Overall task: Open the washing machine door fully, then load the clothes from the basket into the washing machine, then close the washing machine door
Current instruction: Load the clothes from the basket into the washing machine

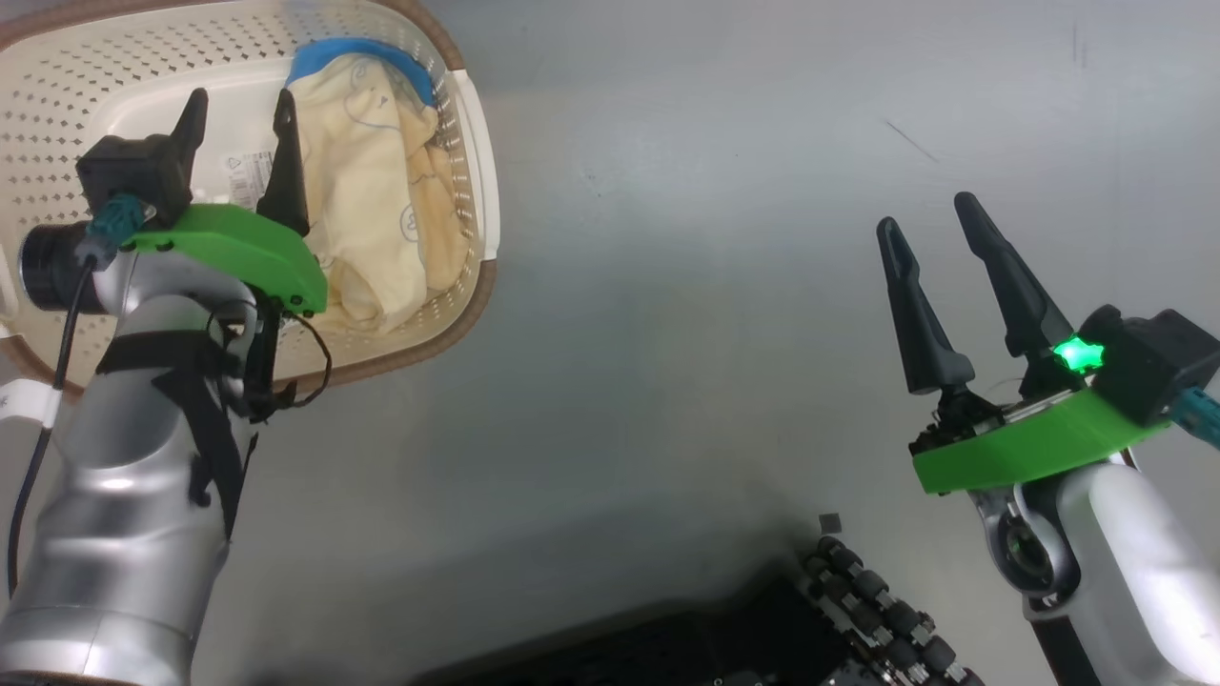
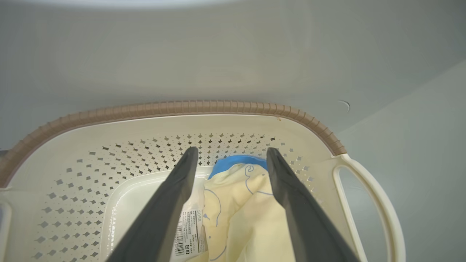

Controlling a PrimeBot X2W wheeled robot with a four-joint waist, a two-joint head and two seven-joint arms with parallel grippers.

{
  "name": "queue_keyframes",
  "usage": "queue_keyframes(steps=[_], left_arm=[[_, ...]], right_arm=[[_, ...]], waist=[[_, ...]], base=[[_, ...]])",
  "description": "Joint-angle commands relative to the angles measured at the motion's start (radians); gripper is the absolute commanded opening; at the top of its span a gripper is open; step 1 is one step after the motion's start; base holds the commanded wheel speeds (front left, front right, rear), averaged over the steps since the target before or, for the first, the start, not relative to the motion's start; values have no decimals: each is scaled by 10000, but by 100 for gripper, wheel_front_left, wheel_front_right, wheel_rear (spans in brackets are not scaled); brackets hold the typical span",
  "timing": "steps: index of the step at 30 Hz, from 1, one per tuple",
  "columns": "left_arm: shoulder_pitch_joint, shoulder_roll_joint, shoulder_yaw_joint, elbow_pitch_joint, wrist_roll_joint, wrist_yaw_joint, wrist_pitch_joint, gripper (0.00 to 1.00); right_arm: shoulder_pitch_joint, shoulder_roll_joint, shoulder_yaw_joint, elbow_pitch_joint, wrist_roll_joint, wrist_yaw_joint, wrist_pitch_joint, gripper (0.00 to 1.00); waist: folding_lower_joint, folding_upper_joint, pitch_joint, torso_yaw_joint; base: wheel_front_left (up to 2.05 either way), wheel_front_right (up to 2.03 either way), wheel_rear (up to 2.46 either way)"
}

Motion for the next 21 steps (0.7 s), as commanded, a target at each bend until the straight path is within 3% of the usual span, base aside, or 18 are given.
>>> queue_keyframes(steps=[1,9,21], left_arm=[[-156,179,107,171,-73,-112,47,100],[-846,-27,-385,1982,-359,-539,854,100],[-1745,-147,-970,3253,-903,-653,1817,100]], right_arm=[[115,-8,214,-256,69,-2,-95,100],[-13,75,352,-216,107,-2,-95,100],[-104,220,469,-218,165,-2,-95,100]], waist=[[-2,0,131,-79],[-2,0,303,-252],[-2,0,828,-519]], base=[[0,0,0],[0,0,0],[0,0,0]])
